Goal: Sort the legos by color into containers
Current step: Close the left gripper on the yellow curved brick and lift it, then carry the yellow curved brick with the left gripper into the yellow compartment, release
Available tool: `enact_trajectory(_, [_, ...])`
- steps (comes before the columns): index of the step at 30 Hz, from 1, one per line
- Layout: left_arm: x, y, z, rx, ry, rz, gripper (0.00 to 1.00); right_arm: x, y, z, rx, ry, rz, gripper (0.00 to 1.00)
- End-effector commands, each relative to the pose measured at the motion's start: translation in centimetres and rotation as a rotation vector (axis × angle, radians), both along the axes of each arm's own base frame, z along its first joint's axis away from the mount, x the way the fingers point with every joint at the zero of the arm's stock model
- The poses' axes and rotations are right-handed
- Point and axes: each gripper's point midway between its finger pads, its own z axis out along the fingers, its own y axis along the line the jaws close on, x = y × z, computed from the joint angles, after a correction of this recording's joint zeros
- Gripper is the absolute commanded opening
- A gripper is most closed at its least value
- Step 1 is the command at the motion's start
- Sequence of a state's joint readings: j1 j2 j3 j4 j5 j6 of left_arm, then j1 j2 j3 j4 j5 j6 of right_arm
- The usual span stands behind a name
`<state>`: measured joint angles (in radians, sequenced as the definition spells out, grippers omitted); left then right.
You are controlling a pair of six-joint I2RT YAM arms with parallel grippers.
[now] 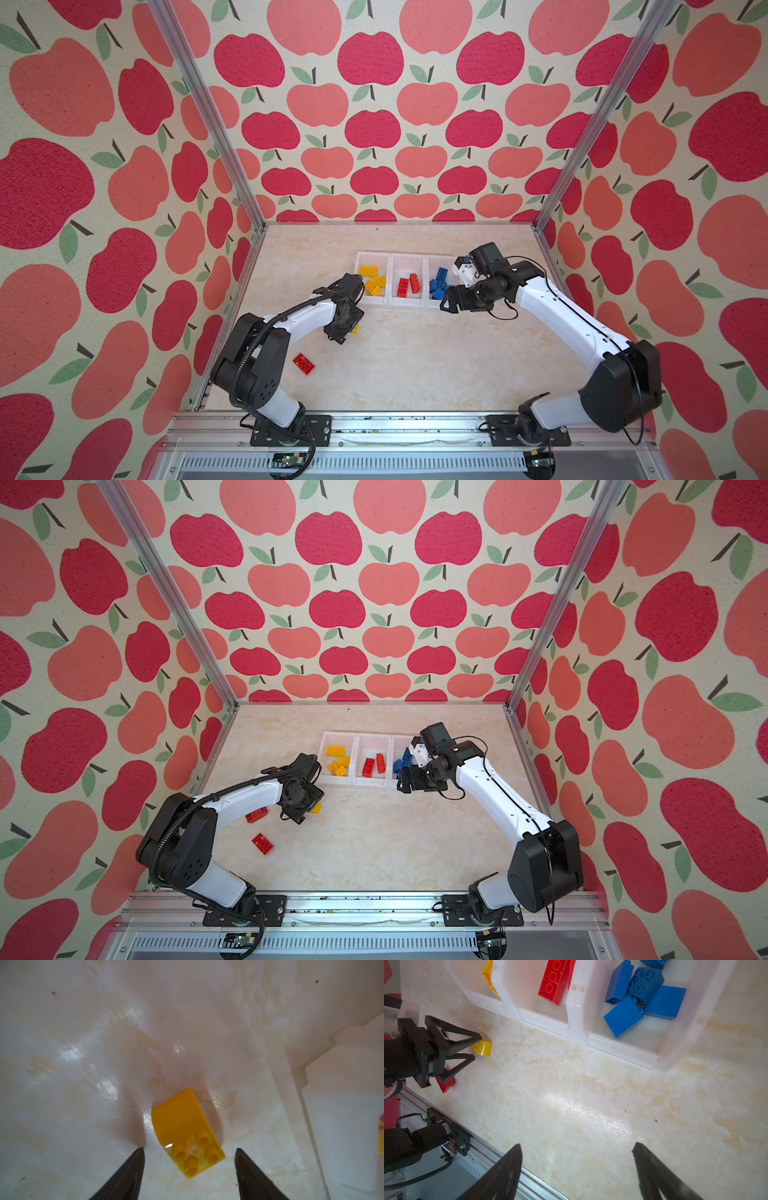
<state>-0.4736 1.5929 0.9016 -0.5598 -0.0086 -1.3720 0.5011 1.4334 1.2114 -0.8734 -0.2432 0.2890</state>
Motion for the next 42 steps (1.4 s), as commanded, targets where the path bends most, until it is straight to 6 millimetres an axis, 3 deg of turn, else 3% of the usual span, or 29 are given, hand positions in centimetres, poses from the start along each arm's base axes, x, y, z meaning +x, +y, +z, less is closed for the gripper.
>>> enact_trajectory(1, [1.3,0.3,-0.5,0.016,-0.021,0.055,0.7,0.1,0.1,0.7,0.02,-0.015,0.012,0.86])
enact_trajectory(7, [1.4,0.3,-1.7,0.005,0.007,0.067,0.63,0.2,0.0,0.9,0.021,-0.023,0.003,0.86])
enact_trajectory(18, [1.1,0.5,-0.4,0.022,0.02,0.012,0.34,0.3,0.0,0.5,0.033,-0.027,-0.022,0.86])
enact_trajectory(23, [1.2,0.5,2.0,0.047,-0.013,-0.058,0.26,0.2,0.0,0.3,0.039,-0.024,-0.03,0.86])
enact_trajectory(29, [2.4,0.0,6.9,0.144,-0.101,-0.218,0.22,0.2,-0.1,0.2,0.044,-0.031,-0.039,0.86])
enact_trajectory(35, [5.3,-1.2,11.1,0.223,-0.209,-0.357,0.21,0.5,-0.2,0.5,0.05,-0.053,-0.056,0.86])
enact_trajectory(38, [8.0,-2.4,12.7,0.256,-0.277,-0.431,0.21,0.5,-0.3,0.6,0.052,-0.062,-0.064,0.86])
enact_trajectory(42, [11.9,-4.7,13.2,0.246,-0.338,-0.543,0.21,0.6,-0.5,0.8,0.053,-0.073,-0.075,0.86])
